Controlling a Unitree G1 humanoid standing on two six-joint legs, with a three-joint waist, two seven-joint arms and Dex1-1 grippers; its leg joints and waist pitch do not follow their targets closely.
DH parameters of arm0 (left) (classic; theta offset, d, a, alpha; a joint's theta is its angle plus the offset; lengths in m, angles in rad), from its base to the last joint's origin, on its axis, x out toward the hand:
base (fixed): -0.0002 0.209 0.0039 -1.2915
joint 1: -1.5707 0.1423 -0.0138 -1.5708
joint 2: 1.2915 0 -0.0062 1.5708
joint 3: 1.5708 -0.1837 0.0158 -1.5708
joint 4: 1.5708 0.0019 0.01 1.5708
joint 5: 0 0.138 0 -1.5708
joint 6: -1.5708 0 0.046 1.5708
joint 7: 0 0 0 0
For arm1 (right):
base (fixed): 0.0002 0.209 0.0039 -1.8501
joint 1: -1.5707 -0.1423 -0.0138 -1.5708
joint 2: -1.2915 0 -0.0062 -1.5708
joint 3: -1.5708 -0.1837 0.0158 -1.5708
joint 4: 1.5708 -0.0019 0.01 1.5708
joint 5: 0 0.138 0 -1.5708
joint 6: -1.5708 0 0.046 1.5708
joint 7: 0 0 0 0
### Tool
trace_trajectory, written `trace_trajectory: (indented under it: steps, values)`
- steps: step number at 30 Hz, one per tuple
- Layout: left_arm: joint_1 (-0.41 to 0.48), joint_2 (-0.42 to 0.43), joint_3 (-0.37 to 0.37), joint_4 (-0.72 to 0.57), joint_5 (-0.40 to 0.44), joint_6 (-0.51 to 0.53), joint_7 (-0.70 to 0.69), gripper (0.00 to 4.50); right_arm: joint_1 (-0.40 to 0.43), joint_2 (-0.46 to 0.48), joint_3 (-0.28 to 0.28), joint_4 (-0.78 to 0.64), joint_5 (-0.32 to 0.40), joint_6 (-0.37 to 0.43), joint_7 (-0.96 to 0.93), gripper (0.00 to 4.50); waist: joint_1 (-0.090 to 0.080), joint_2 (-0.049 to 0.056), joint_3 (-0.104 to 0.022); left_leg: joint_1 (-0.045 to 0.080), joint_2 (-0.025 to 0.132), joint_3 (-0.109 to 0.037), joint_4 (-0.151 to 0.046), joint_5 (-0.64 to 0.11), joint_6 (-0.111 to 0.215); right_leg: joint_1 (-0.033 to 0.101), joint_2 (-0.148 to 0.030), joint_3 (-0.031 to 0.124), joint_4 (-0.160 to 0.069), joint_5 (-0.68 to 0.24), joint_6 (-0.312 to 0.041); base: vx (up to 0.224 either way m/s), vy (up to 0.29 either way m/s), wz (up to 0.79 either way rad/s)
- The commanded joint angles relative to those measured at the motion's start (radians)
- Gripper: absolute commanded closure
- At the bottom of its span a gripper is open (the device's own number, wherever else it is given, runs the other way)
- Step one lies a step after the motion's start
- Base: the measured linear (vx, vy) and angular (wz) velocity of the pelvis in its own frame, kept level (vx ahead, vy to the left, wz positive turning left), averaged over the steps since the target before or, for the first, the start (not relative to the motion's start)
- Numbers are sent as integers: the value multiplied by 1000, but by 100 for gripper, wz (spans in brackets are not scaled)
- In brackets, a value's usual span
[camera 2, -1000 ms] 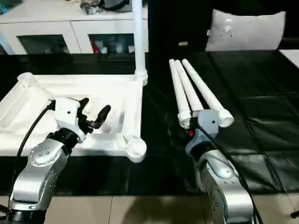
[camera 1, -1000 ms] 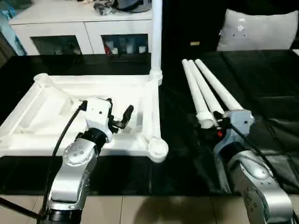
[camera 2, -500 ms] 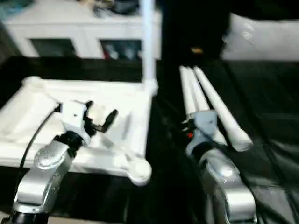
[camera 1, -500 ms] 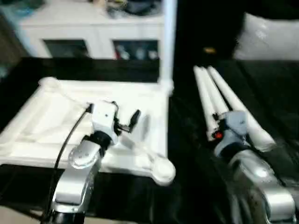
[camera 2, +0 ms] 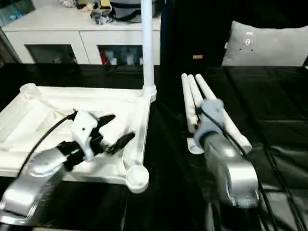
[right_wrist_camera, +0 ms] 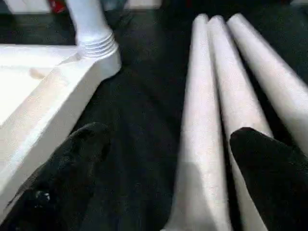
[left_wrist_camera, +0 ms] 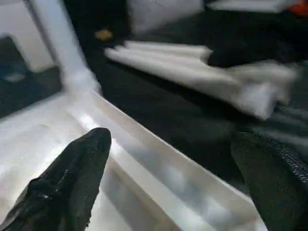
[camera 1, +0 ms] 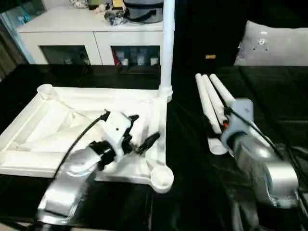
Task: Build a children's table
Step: Move to table, then pick table leg
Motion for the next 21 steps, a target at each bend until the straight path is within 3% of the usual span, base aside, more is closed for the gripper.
trace_trajectory:
  steps: [1, 2, 3, 8, 9, 10, 11, 15, 17, 21]
  values:
    - [-13, 34, -23, -36, -34, 56, -68, 4, -78, -6, -11, 112, -10, 56, -19, 0, -3, 2, -28, 23, 54, -15, -97, -393, -78, 16, -70, 40, -115, -417, -131, -67, 8, 1]
    - [-14, 36, -24, -37, -36, 59, -71, 4, -84, -6, -12, 119, -10, 55, -19, 0, -6, -3, -28, 25, 53, -14, -95, -396, -78, 13, -72, 41, -114, -428, -141, -59, 8, 2]
    - [-24, 57, -31, -44, -54, 83, -98, 4, -139, -13, -16, 190, -11, 61, -11, 0, -8, -4, -33, 12, 52, -14, -97, -350, -71, 27, -75, 40, -109, -402, -150, -59, 8, 2]
    - [-49, 96, -50, -54, -74, 125, -137, 4, -298, -48, -5, 429, -33, 34, 19, 0, -7, -4, -38, 3, 54, 5, -88, -231, -50, 27, -69, 39, -99, -271, -191, -10, 2, -1]
    - [-51, 98, -50, -56, -74, 130, -136, 4, -318, -52, 0, 464, -35, 27, 26, 0, -8, -15, -39, 0, 53, 7, -88, -219, -44, 30, -68, 38, -100, -264, -193, 0, 0, 0]
    - [-53, 99, -50, -58, -73, 134, -135, 4, -337, -55, 3, 499, -37, 20, 32, 0, -7, -17, -43, -4, 53, 8, -85, -186, -38, 34, -71, 37, -96, -242, -201, 0, 0, 0]
    - [-54, 99, -50, -59, -72, 137, -135, 4, -348, -57, 5, 521, -35, 17, 42, 0, -5, -12, -46, -5, 53, 9, -83, -167, -36, 34, -71, 37, -93, -219, -207, 0, 0, 0]
    - [-58, 110, -52, -70, -84, 157, -137, 4, -391, -67, 23, 615, -39, 11, 68, 0, 0, -17, -57, -11, 54, 17, -75, -57, -10, 41, -63, 32, -76, 4, -247, 0, 0, 0]
    - [-61, 116, -52, -75, -90, 165, -139, 4, -408, -69, 26, 659, -47, 0, 69, 0, 3, -15, -60, -11, 56, 19, -71, -13, 6, 41, -61, 31, -72, 72, -257, 0, 0, 0]
    - [-53, 126, -46, -99, -102, 182, -143, 4, -425, -60, 31, 723, -37, 9, 116, 0, 10, -19, -60, -16, 57, 26, -66, 12, 40, 38, -61, 29, -68, 106, -275, 0, 0, 0]
